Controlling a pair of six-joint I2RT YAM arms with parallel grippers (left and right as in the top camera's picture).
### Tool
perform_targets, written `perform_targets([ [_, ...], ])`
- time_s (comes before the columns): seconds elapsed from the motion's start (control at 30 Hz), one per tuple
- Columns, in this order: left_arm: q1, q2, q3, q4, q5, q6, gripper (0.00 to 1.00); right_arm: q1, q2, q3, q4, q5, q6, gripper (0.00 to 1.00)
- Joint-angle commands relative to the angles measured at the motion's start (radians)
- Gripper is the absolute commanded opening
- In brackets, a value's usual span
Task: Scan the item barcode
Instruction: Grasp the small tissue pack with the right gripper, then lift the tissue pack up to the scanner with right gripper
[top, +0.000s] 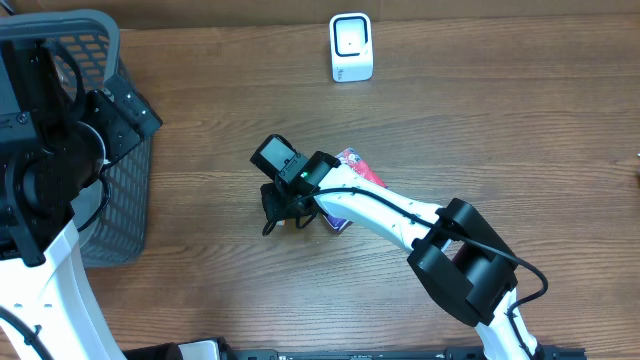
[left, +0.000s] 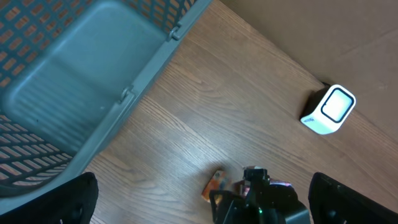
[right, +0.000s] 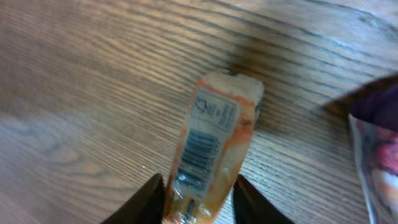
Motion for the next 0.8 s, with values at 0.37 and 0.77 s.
perform_targets([
  [0.37, 0.005, 0.006, 0.008, 0.002, 0.002, 0.016, 1.0, -0.054, -0.016, 0.055, -0.121, 0.093, 0.002, 0.04],
  [0.77, 0.005, 0.006, 0.008, 0.002, 0.002, 0.016, 1.0, -0.37, -0.189, 0.113, -0.309, -0.519, -0.314, 0.04],
])
